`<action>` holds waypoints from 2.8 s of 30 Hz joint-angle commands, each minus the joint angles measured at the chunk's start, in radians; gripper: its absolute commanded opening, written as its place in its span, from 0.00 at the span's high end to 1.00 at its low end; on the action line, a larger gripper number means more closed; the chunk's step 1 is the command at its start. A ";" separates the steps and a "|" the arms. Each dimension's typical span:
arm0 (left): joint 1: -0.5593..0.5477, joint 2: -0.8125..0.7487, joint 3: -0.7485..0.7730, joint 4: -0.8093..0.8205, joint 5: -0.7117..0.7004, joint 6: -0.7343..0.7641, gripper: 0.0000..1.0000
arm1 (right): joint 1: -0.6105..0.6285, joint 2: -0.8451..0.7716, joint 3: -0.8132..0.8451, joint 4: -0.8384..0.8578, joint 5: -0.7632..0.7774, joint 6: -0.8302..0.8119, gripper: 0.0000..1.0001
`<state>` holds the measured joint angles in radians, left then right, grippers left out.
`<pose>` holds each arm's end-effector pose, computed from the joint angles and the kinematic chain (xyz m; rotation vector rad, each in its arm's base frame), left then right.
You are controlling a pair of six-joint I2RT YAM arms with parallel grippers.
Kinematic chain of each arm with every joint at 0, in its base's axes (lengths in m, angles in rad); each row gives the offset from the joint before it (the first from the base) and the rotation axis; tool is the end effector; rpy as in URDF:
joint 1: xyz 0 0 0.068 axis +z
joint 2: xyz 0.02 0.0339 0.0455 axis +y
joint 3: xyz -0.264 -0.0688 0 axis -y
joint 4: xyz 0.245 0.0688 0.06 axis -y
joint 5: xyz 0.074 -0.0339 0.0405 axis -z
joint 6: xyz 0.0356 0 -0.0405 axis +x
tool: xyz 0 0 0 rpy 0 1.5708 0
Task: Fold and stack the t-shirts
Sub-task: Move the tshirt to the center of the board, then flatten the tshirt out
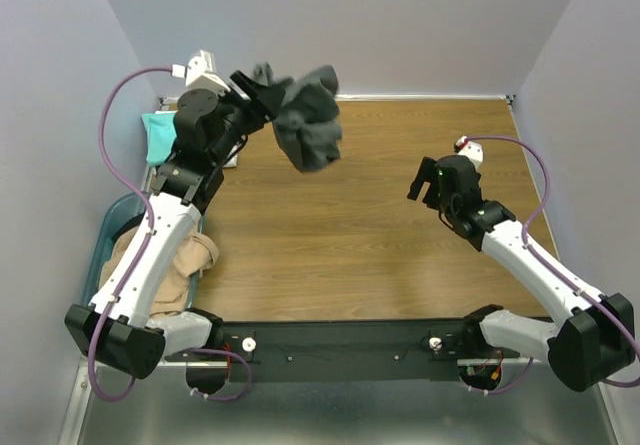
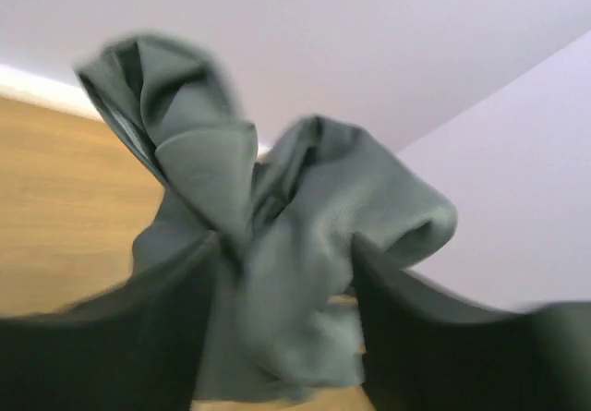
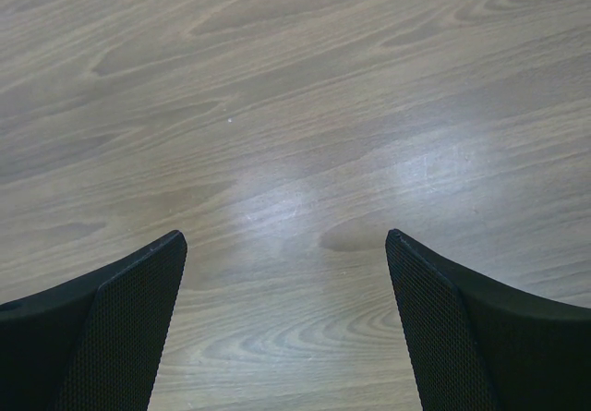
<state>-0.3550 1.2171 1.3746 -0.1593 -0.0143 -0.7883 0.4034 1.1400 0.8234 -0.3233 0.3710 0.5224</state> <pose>0.2540 -0.0936 0.4586 -0.3646 1.6019 -0.8773 0.2325 0.0852 0.2701 0.3307 2.1380 0.1214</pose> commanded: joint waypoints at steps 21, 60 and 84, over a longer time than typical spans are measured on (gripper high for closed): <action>0.011 0.073 -0.476 -0.215 -0.079 0.202 0.29 | 0.002 0.250 0.019 0.013 -0.365 -0.018 0.19; 0.087 0.559 -0.377 -0.029 0.062 0.307 0.75 | 0.129 0.736 0.322 0.119 -0.572 -0.033 0.50; 0.243 0.282 0.238 -0.252 -0.049 0.342 1.00 | -0.077 0.308 0.792 -0.221 -0.074 -0.209 1.00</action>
<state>-0.1547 1.6356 1.5959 -0.3843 -0.0093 -0.4355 0.3359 1.5475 1.5688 -0.4385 0.0841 0.3885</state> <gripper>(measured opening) 0.010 0.006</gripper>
